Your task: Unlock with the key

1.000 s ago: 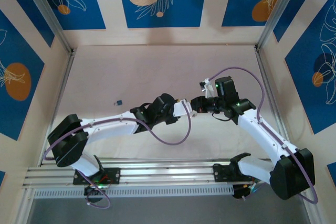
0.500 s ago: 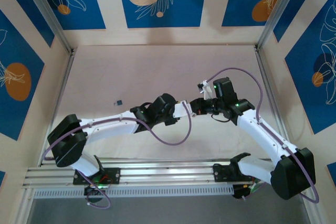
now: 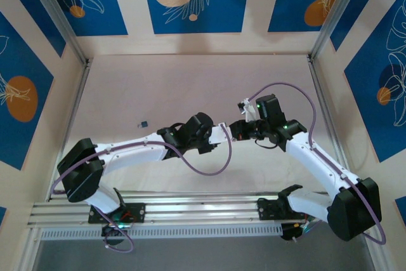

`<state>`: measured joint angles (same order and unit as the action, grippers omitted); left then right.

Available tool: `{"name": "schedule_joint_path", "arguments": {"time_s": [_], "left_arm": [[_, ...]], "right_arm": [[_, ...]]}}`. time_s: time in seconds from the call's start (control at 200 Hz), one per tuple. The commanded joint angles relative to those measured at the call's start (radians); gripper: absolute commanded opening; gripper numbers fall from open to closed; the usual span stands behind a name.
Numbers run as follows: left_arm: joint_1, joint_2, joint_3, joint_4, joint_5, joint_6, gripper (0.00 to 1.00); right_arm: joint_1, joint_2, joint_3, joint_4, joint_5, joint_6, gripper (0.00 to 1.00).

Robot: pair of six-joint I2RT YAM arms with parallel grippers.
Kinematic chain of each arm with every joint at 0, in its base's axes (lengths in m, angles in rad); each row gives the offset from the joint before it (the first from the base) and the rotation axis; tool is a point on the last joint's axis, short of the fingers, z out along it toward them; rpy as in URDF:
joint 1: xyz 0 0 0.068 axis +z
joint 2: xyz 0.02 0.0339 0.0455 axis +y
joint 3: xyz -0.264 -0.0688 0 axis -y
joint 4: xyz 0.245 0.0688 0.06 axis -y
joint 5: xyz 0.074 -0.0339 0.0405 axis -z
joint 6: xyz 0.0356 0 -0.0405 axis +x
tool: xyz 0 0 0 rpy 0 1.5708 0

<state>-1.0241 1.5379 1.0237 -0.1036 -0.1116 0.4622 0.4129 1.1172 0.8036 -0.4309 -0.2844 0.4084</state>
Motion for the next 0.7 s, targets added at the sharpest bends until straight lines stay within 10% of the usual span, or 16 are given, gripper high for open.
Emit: {"name": "schedule_joint_path", "arguments": {"time_s": [0.0, 0.69], "left_arm": [[-0.03, -0.05, 0.052, 0.061, 0.089, -0.007, 0.19], [-0.037, -0.047, 0.069, 0.121, 0.052, -0.036, 0.16]], "right_arm": [[0.0, 0.029, 0.017, 0.03, 0.007, -0.022, 0.0], [0.004, 0.052, -0.019, 0.094, -0.038, 0.014, 0.0]]}}
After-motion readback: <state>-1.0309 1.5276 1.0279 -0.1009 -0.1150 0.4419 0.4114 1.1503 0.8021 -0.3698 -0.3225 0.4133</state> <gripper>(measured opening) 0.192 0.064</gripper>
